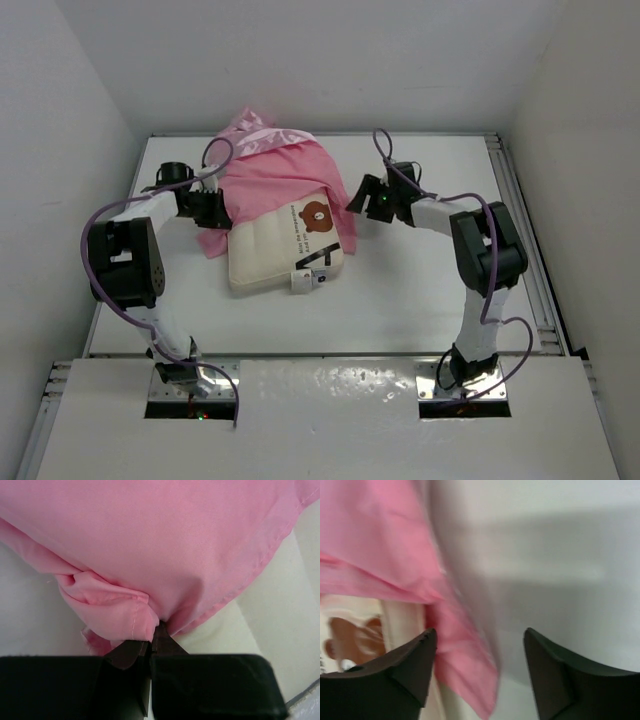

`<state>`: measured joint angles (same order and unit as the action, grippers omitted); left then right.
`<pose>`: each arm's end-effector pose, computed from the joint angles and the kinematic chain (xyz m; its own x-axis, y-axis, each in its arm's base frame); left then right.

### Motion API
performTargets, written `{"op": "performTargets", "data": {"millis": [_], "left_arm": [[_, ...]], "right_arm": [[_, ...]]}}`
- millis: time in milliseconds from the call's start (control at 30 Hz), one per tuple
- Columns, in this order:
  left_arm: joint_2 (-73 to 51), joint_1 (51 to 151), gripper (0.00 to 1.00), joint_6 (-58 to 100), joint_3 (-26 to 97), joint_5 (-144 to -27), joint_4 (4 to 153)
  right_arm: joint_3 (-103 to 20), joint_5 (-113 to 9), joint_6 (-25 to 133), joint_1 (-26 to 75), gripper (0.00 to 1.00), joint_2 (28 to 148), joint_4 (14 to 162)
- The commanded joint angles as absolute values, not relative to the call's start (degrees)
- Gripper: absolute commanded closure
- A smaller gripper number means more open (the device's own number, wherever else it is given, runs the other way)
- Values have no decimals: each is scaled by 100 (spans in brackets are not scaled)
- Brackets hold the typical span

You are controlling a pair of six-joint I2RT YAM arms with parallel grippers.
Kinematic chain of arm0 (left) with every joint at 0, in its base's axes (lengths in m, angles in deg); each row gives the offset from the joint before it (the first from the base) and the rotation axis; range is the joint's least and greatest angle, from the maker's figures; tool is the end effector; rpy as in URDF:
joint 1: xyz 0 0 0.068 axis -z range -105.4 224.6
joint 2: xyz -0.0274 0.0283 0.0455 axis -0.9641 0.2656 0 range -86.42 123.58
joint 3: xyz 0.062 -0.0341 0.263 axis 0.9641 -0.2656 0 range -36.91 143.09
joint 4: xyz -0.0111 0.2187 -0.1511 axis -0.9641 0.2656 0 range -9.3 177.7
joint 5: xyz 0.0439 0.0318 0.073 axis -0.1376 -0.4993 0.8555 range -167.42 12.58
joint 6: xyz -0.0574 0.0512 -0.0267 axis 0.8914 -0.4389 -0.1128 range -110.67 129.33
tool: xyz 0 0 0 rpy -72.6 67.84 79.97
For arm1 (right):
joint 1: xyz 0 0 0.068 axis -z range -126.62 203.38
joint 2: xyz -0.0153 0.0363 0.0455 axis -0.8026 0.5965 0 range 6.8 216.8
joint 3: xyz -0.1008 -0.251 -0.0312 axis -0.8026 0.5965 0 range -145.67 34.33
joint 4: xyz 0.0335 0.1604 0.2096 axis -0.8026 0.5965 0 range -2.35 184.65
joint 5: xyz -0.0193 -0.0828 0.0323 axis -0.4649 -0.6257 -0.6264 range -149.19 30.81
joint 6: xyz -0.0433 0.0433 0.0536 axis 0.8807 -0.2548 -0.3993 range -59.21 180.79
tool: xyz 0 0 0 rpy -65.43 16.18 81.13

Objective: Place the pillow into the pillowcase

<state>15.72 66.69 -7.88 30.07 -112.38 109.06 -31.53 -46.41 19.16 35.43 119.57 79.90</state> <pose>0.3752 0.0113 0.1582 -0.8053 0.1330 -0.5778 0.3965 0.8454 -0.3580 0.4207 0.1527 0.1248 -0.7570 0.4358 -0.4868 0.0526 0.7832 0.6195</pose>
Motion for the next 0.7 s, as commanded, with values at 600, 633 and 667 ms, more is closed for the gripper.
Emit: {"op": "performTargets", "data": {"millis": [600,633,667], "left_arm": [[1131,6317,68,-1633,2725,-10757,11594],[1131,6256,67,-1685,2646,-10722,11594],[1131,6221,66,-1703,2611,-10687,11594]], "right_arm": [[-1568,-4321,904,3299,94,11692,7527],[-1611,-4250,850,3378,100,11762,7395],[-1629,-4223,806,3396,100,11772,7359]]}}
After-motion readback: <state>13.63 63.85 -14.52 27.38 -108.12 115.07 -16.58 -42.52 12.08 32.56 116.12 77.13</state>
